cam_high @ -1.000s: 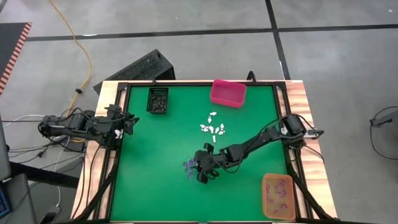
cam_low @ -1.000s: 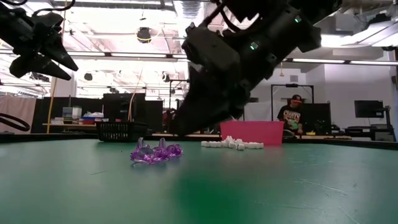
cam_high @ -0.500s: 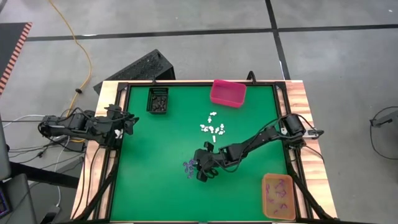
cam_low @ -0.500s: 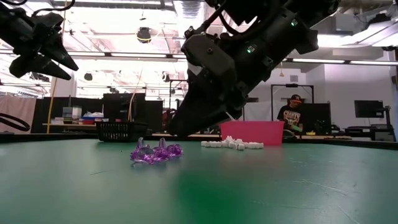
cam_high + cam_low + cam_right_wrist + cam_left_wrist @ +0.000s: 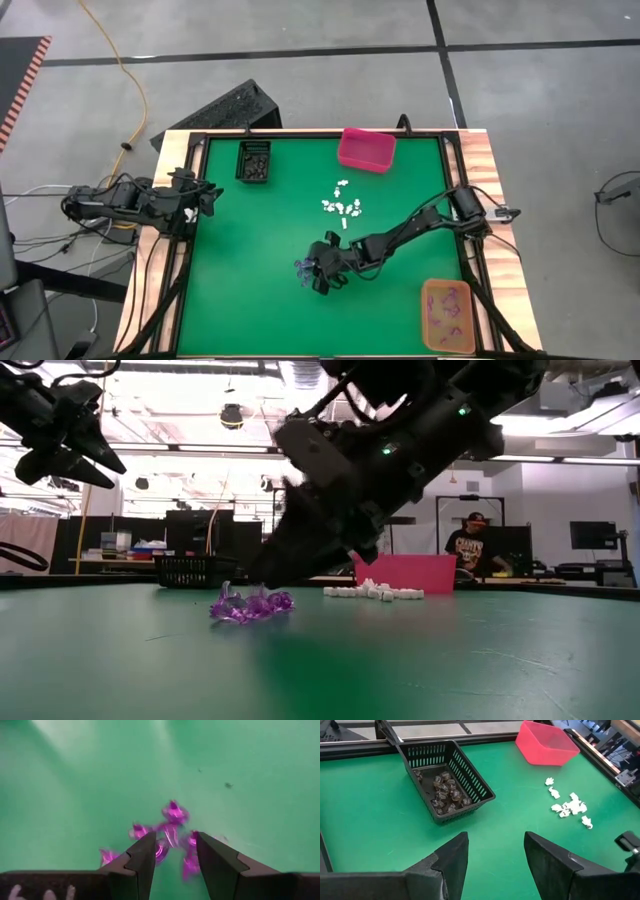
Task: Sort Halloween decoration
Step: Put the pink witch hat toy into the orange bin
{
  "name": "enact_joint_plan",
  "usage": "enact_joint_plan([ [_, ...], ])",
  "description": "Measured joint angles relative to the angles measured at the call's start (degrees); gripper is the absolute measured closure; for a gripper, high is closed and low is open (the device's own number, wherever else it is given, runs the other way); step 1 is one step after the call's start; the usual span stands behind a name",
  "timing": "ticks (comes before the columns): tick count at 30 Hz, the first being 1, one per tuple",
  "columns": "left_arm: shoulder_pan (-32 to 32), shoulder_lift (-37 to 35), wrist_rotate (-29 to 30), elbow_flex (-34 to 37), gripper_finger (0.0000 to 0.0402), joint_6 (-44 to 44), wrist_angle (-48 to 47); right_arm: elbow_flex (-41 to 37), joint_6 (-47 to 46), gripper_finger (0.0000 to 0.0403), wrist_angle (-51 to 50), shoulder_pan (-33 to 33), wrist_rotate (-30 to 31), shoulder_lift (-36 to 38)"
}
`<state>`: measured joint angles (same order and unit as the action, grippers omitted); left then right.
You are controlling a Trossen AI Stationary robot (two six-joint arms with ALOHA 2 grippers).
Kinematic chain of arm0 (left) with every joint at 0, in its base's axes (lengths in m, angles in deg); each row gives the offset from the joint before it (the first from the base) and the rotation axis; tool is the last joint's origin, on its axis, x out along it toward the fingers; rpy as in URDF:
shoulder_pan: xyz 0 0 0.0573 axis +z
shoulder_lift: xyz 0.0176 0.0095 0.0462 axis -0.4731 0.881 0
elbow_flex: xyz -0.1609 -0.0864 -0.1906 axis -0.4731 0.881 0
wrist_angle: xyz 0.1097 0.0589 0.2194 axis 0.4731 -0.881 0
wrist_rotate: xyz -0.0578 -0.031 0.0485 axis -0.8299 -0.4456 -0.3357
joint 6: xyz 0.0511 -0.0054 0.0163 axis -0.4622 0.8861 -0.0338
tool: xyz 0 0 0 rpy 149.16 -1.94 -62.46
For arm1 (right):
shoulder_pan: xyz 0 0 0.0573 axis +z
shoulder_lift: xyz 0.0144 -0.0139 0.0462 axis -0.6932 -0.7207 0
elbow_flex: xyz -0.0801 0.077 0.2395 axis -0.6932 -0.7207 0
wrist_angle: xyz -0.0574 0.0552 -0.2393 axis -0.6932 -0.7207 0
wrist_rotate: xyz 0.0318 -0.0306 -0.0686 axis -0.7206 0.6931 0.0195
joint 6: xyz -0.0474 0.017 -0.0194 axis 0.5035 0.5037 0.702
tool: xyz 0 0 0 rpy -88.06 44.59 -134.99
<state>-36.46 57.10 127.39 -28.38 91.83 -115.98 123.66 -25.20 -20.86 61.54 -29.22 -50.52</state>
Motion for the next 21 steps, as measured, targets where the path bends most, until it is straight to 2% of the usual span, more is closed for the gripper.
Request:
enact_joint_plan([
  [6,0.0,0.0,0.0,0.0,0.0219,0.0,0.0,0.6,0.0,0.0236,-2.1,0.1,0.5,-0.1],
  [14,0.0,0.0,0.0,0.0,0.0219,0.0,0.0,0.7,-1.1,0.0266,-4.6,0.3,0.5,-0.1],
  [17,0.0,0.0,0.0,0.0,0.0219,0.0,0.0,0.3,-1.1,0.0288,-5.9,0.3,0.7,-0.2],
  [21,0.0,0.0,0.1,0.0,0.0219,0.0,0.0,0.4,-1.2,0.0335,-5.4,0.3,0.5,-0.1],
])
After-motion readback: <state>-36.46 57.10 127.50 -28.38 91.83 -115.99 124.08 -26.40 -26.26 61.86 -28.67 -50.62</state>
